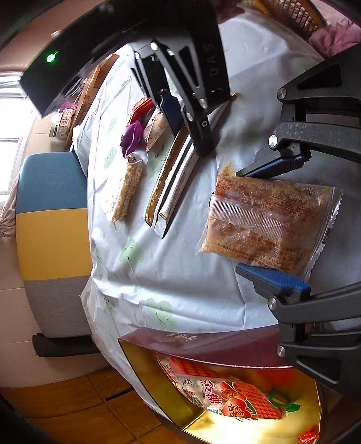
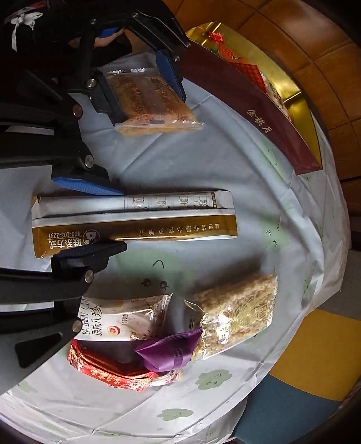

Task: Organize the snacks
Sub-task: 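Grasp the white-and-gold stick pack with the right tool, then lower the cake pack into the gold tin and open the left tool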

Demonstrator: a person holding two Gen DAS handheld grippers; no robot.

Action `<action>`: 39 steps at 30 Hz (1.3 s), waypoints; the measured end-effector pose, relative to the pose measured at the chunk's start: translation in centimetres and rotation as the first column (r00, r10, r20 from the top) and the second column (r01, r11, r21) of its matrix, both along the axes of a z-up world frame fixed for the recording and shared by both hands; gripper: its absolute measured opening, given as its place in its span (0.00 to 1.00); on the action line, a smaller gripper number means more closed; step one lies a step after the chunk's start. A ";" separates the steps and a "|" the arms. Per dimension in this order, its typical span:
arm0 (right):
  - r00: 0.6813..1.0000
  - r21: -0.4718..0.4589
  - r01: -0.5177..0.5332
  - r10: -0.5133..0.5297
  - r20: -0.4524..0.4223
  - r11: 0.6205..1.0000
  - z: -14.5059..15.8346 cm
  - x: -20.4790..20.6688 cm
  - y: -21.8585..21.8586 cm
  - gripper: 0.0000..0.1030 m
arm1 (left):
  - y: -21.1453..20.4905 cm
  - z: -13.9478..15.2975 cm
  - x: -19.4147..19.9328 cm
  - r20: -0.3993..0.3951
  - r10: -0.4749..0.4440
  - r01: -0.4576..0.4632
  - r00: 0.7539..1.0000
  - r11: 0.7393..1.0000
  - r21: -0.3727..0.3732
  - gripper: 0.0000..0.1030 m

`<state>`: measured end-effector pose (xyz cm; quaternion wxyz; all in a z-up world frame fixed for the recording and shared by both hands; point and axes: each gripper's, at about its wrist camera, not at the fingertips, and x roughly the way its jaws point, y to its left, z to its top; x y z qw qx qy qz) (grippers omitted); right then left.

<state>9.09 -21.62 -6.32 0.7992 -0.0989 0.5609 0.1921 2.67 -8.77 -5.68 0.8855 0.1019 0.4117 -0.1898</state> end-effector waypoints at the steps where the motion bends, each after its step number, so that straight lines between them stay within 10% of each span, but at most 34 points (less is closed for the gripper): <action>1: 1.000 0.012 -0.002 0.002 0.012 1.000 0.0 -0.3 -0.5 0.32 | 0.1 0.3 0.1 -0.002 -0.001 0.001 1.000 1.000 -0.012 0.58; 18: 0.995 -0.042 -0.050 0.054 0.081 0.998 0.0 -0.6 1.1 0.32 | 9.3 8.7 2.0 -0.036 0.196 -0.198 0.980 0.942 -0.271 0.58; 27: 0.995 -0.052 -0.046 0.051 0.089 0.998 0.1 -1.1 1.7 0.32 | 16.0 7.1 8.3 -0.137 0.380 -0.403 0.915 0.880 -0.250 0.58; 39: 0.995 -0.048 -0.046 0.050 0.089 0.998 0.1 -1.0 1.5 0.32 | 16.5 5.7 13.9 -0.146 0.441 -0.463 0.886 0.866 -0.191 0.66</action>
